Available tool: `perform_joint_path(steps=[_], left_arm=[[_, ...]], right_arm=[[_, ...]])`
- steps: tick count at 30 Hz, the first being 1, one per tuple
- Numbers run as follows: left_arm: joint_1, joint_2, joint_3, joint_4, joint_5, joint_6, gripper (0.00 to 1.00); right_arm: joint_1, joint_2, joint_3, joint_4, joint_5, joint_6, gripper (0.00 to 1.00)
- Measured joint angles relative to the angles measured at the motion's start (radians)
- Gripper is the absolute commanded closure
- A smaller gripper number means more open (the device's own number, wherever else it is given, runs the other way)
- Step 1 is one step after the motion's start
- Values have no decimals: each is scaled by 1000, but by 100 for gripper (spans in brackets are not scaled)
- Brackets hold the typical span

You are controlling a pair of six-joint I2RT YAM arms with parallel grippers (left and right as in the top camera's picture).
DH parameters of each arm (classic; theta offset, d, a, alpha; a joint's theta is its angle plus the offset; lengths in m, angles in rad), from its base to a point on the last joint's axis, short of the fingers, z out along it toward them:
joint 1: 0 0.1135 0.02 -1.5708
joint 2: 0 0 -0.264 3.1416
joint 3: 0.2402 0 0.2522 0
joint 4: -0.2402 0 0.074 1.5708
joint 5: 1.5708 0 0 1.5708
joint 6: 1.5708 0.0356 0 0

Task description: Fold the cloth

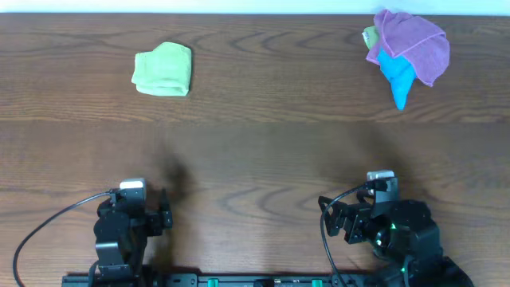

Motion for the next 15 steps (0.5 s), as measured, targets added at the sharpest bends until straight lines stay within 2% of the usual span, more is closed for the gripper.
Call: perform_joint_path(steps=[15], left_arm=[[0, -79, 0, -135, -9, 0, 5]], right_arm=[[0, 0, 0, 0, 0, 0, 1]])
